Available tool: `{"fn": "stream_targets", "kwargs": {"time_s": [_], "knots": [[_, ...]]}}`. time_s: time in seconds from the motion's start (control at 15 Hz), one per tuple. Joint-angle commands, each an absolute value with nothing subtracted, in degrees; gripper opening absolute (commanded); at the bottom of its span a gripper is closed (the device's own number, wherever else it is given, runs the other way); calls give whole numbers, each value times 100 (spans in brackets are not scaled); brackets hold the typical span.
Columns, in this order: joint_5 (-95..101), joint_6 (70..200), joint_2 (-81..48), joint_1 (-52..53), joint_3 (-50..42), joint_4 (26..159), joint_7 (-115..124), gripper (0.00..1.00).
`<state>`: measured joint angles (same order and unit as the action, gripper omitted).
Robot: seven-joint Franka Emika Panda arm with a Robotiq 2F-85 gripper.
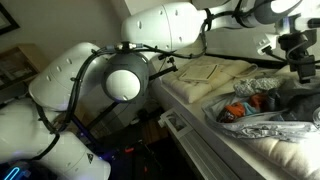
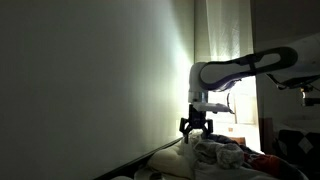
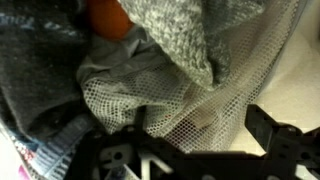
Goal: Close the bag
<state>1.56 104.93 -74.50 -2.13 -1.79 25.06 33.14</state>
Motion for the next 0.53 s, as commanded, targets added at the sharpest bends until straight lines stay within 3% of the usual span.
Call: {"fn": "stream_targets", "kwargs": {"time_s": [0.0,0.27,0.33,0.4,0.47], "knots": [[144,10573,-7380,-251,-200,2578,3463,100],[168,10648,-7405,-249,-219,2571,3489,100],[177,10670,-7404,-245,-221,2565,3460,75],[166,10710,-7407,-248,-214,2554,3477,74],[161,10733,-7402,-252,-204,2554,3441,66]]}}
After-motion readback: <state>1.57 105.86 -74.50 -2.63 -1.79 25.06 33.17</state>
